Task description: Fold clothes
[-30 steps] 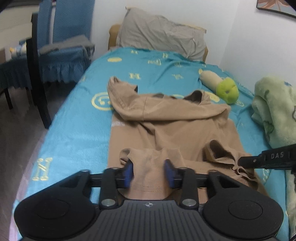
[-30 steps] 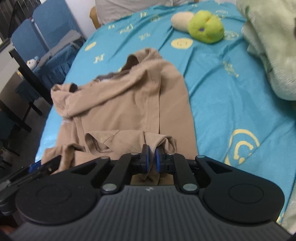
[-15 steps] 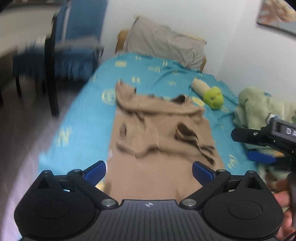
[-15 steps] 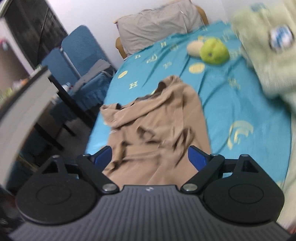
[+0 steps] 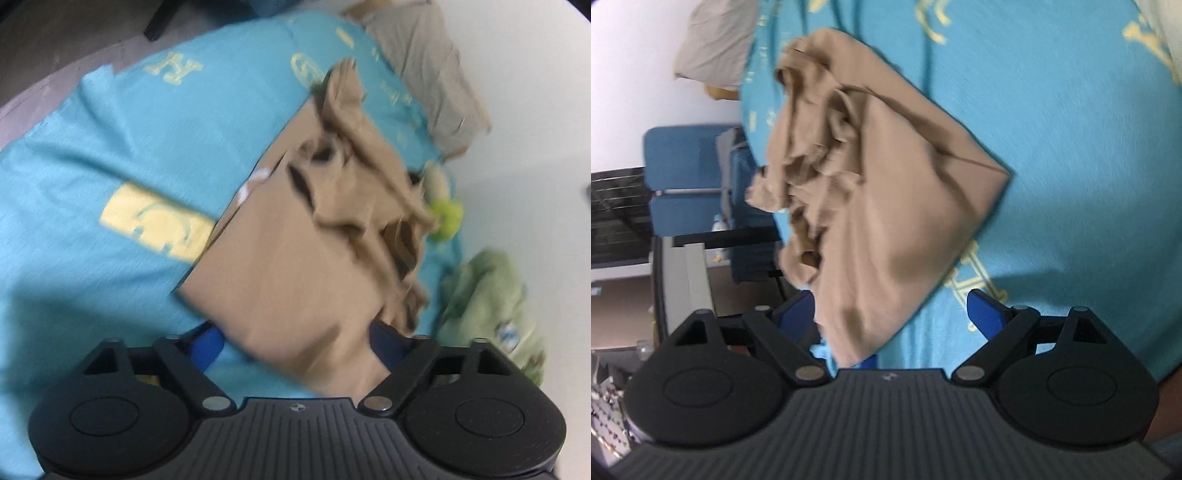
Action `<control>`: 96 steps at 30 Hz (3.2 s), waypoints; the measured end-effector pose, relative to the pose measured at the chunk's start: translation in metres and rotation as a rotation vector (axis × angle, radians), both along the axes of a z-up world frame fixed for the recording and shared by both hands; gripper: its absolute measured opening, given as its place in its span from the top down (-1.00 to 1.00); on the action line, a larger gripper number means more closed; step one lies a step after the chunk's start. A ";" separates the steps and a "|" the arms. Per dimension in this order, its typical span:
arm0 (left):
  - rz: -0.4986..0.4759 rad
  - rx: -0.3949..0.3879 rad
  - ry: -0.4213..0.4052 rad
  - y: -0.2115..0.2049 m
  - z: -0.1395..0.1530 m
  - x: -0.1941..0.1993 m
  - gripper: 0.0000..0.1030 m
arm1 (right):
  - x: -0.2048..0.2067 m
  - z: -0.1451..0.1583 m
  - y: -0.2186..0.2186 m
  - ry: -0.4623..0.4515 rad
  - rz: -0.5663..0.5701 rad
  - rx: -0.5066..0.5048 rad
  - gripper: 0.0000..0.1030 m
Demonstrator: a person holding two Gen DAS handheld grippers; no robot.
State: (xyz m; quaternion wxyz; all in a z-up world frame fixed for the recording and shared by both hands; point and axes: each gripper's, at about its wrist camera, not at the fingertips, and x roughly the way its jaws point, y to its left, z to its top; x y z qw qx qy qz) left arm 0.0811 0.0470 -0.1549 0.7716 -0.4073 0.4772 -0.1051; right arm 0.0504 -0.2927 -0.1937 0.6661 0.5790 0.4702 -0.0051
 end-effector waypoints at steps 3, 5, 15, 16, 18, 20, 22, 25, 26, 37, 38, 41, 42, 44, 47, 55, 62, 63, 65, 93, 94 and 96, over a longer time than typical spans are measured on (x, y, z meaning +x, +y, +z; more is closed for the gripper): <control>0.017 -0.020 -0.030 0.000 0.002 0.001 0.07 | 0.004 -0.007 0.009 -0.003 -0.013 0.018 -0.80; 0.028 -0.033 -0.050 -0.001 0.003 0.001 0.64 | 0.007 -0.009 0.014 -0.022 -0.016 0.034 -0.76; 0.039 -0.161 -0.283 -0.003 0.034 -0.011 0.91 | 0.014 -0.010 0.010 -0.038 -0.075 0.004 -0.34; 0.037 -0.166 -0.298 -0.004 0.036 -0.012 0.91 | 0.013 -0.010 0.007 -0.040 -0.094 -0.002 -0.28; 0.044 -0.169 -0.296 -0.004 0.035 -0.013 0.92 | 0.013 -0.007 0.001 -0.058 -0.119 -0.043 0.11; 0.049 -0.160 -0.290 -0.003 0.034 -0.013 0.92 | 0.013 -0.003 -0.006 -0.075 -0.145 -0.085 0.31; 0.050 -0.146 -0.300 -0.003 0.036 -0.015 0.92 | 0.013 0.001 -0.012 -0.093 -0.171 -0.126 0.48; 0.038 -0.106 -0.340 -0.001 0.048 -0.023 0.93 | 0.015 0.016 -0.013 -0.167 -0.159 -0.202 0.72; 0.033 -0.093 -0.353 -0.001 0.052 -0.026 0.93 | 0.015 0.024 -0.011 -0.201 -0.152 -0.231 0.73; -0.013 -0.011 -0.453 0.002 0.118 -0.084 0.93 | -0.036 0.109 -0.006 -0.382 -0.074 -0.421 0.75; -0.011 -0.009 -0.454 0.003 0.124 -0.097 0.94 | -0.044 0.116 -0.005 -0.386 -0.073 -0.422 0.76; 0.000 -0.008 -0.455 0.008 0.142 -0.140 0.93 | -0.080 0.134 -0.001 -0.409 -0.074 -0.422 0.76; 0.003 -0.008 -0.455 0.010 0.148 -0.154 0.93 | -0.094 0.139 0.000 -0.416 -0.074 -0.422 0.75; 0.019 -0.001 -0.449 0.013 0.156 -0.181 0.93 | -0.120 0.149 0.005 -0.429 -0.077 -0.426 0.75; 0.050 0.005 -0.463 0.014 0.165 -0.202 0.93 | -0.140 0.158 0.012 -0.433 -0.064 -0.453 0.75; 0.088 0.067 -0.447 0.004 0.169 -0.140 0.91 | -0.068 0.160 0.009 -0.406 -0.031 -0.487 0.75; 0.059 0.244 -0.388 -0.015 0.133 -0.018 0.90 | 0.045 0.119 0.008 -0.275 0.033 -0.509 0.74; 0.046 0.270 -0.381 -0.017 0.123 -0.002 0.89 | 0.060 0.110 0.009 -0.260 0.046 -0.517 0.74; 0.021 0.316 -0.367 -0.020 0.100 0.027 0.89 | 0.085 0.091 0.010 -0.235 0.073 -0.527 0.74; -0.182 0.590 -0.473 -0.053 0.050 0.056 -0.49 | 0.107 0.079 0.047 -0.429 0.251 -0.735 -0.76; -0.192 0.609 -0.478 -0.056 0.049 0.055 -0.51 | 0.106 0.079 0.048 -0.442 0.252 -0.758 -0.76; -0.214 0.653 -0.474 -0.062 0.044 0.054 -0.54 | 0.109 0.073 0.047 -0.446 0.247 -0.792 -0.74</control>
